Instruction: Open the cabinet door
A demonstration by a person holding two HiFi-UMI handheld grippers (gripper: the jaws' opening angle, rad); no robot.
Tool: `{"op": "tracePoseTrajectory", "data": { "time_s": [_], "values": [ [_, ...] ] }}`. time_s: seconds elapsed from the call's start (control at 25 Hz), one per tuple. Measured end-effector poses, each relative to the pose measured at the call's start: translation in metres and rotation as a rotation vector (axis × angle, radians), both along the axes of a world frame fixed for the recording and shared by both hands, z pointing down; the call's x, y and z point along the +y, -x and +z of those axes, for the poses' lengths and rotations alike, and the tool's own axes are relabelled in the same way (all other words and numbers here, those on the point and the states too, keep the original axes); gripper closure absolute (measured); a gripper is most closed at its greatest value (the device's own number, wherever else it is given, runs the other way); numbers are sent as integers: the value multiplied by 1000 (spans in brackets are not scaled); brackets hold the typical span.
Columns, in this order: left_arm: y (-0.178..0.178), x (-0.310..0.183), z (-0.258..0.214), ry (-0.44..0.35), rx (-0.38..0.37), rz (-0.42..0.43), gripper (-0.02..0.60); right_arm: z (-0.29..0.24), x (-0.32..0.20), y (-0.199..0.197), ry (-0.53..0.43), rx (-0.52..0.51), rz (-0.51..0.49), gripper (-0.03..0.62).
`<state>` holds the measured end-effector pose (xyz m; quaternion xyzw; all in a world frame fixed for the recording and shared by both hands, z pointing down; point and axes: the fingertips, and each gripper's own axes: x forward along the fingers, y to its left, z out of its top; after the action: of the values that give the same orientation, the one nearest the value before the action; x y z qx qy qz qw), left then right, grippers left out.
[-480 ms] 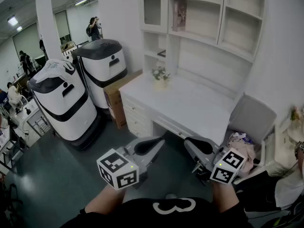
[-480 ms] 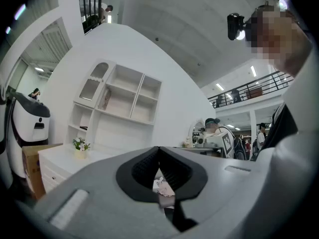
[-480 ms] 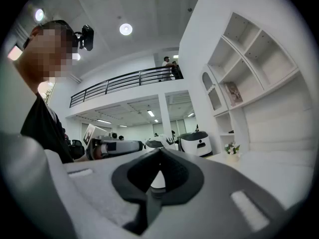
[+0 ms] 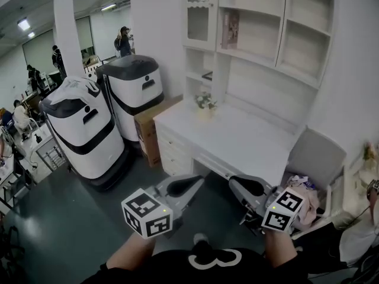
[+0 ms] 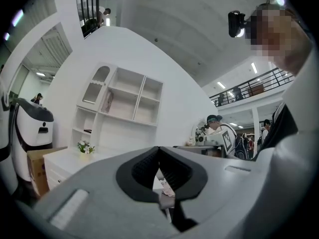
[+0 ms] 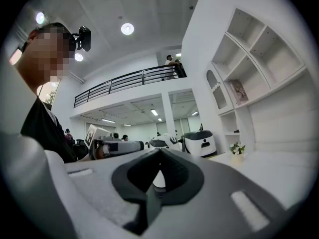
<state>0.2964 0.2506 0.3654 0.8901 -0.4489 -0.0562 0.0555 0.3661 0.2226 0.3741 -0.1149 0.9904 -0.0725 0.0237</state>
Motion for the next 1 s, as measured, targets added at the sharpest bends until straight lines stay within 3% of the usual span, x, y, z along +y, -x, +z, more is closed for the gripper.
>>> {"op": "tracePoseTrajectory", "data": {
  "time_s": [0.4, 1.0],
  "values": [
    [28, -57, 13, 38, -44, -44, 580, 4, -67, 42, 2, -39, -93, 600],
    [89, -294, 39, 133, -43, -71, 580, 37, -302, 112, 89, -2, -150, 600]
  ]
}}
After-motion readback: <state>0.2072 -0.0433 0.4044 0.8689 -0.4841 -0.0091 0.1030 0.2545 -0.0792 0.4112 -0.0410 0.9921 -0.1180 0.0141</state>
